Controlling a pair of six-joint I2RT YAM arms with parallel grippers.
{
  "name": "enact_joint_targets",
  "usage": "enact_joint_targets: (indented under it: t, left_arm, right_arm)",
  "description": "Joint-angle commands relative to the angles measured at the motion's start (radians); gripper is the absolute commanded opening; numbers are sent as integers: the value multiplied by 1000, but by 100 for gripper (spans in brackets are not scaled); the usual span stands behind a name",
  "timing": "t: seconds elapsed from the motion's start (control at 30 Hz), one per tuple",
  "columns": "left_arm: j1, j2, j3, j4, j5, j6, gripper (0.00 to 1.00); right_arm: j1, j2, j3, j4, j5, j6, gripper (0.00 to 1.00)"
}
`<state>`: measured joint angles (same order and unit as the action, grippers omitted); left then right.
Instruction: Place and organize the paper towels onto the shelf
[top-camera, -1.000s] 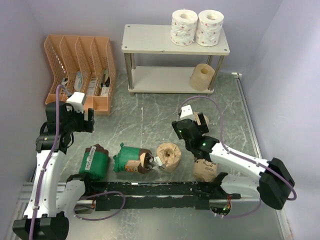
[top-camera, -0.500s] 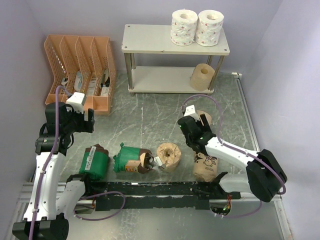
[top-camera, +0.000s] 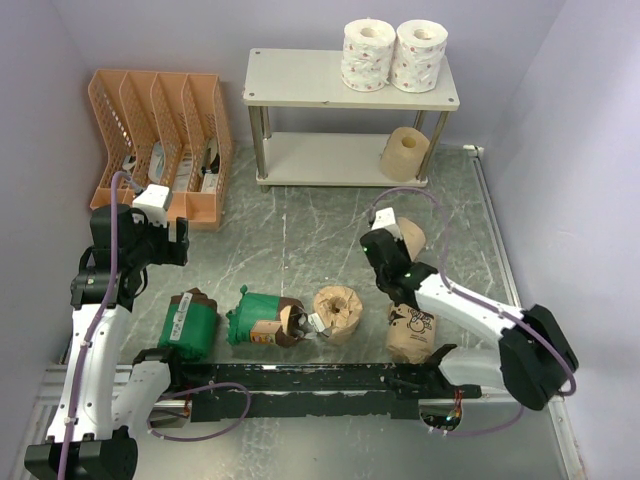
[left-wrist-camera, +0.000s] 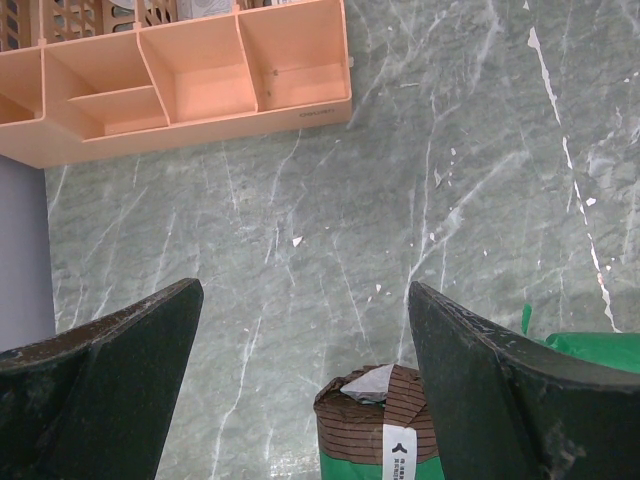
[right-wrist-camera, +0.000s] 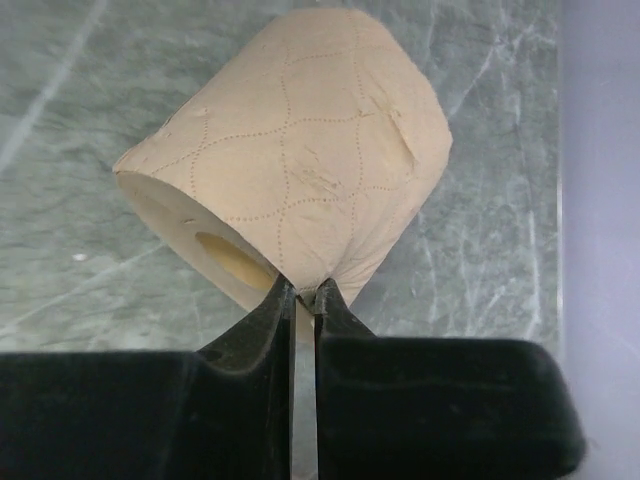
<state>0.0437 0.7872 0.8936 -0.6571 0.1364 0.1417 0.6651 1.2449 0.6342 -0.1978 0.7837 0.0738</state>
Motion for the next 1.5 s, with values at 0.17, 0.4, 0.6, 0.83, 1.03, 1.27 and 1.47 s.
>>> enact_joint_targets:
  t: [0.17, 0.4, 0.6, 0.83, 1.03, 1.27, 1.47]
  left_arm:
    - [1, 6, 4, 19, 9, -2, 95]
    - [23, 14, 4, 19, 9, -2, 95]
    - [31, 24, 4, 19, 8, -2, 95]
    - [37, 42, 2, 22, 11, -3, 95]
    - [41, 52, 2, 22, 12, -1, 95]
    - [50, 51, 1, 22, 12, -1, 95]
    - [57, 52, 1, 22, 12, -1, 95]
  right_arm:
    - [-6, -220, 147, 20, -240, 366, 0]
    - [-12, -225, 115, 228, -325, 666, 0]
    - [-34, -126, 186, 203, -303, 642, 0]
    - [-37, -95, 235, 16, -250, 426, 66]
    - [-66, -155, 125, 28, -218, 404, 82]
    - [-142, -145, 2, 107, -365, 419, 79]
    - [-146, -175, -32, 95, -419, 434, 78]
